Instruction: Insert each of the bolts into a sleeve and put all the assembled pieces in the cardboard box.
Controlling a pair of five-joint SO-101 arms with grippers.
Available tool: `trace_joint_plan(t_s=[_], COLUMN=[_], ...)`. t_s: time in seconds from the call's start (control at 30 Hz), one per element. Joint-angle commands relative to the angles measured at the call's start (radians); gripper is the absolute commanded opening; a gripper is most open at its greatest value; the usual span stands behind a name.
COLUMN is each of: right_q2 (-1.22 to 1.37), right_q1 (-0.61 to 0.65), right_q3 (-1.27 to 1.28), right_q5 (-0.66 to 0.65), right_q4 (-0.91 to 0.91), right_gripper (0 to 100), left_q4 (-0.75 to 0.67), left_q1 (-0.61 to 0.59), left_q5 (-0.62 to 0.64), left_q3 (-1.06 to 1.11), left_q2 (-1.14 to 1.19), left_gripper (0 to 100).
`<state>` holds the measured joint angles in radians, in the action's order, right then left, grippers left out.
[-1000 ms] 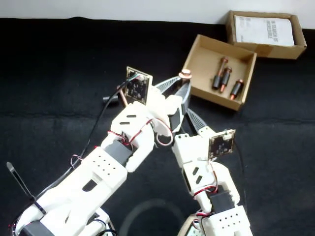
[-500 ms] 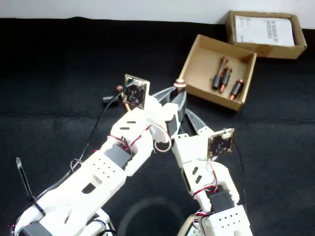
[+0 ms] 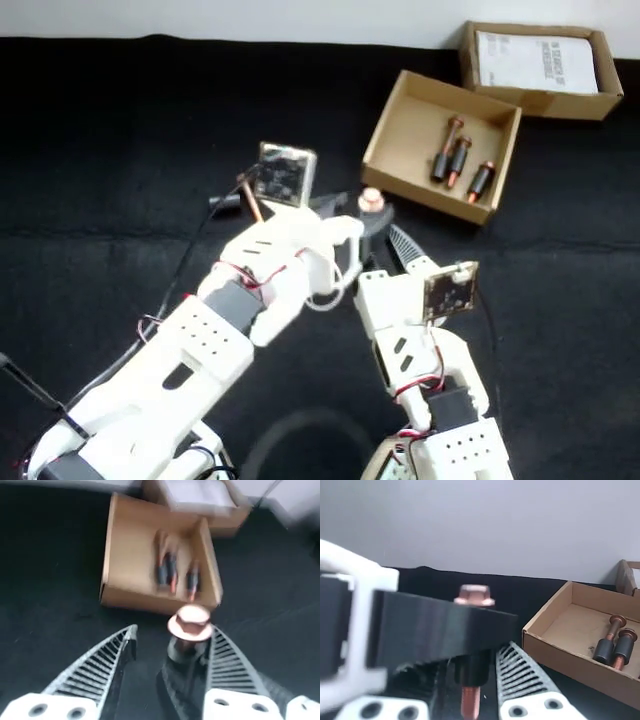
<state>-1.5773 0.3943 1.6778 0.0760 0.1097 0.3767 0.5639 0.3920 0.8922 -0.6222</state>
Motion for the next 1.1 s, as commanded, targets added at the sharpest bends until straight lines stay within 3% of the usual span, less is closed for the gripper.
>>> trace_joint_plan(t_s=[0.0,0.2,0.43,0.63,0.7,0.8,1.07], right_q2=[-0.018,-0.018,-0.018,-0.010,-0.010,-0.008,0.131], right_q1=[-0.010,-0.012,-0.044,-0.050,-0.050,-0.050,-0.067], right_q3=[0.082,0.081,0.081,-0.007,-0.047,-0.116,-0.542], right_q5=[-0.009,-0.011,-0.009,-0.011,-0.011,-0.011,-0.012], right_q4=[-0.019,-0.019,-0.019,-0.013,-0.013,-0.007,0.219], right_gripper=[0.7,0.7,0.7,0.7,0.7,0.7,0.7], left_q4=[0.115,0.319,0.526,0.692,0.700,0.700,0.617], left_q1=[0.018,0.018,0.018,-0.010,-0.041,-0.099,-0.321], left_q5=[-0.003,-0.011,-0.126,-0.173,-0.175,-0.178,-0.178], left_q3=[-0.082,-0.185,-0.180,-0.180,-0.177,-0.125,0.122], left_q2=[-0.010,-0.127,-0.407,-0.608,-0.656,-0.723,-0.915], left_gripper=[26,26,25,7,0,2,2])
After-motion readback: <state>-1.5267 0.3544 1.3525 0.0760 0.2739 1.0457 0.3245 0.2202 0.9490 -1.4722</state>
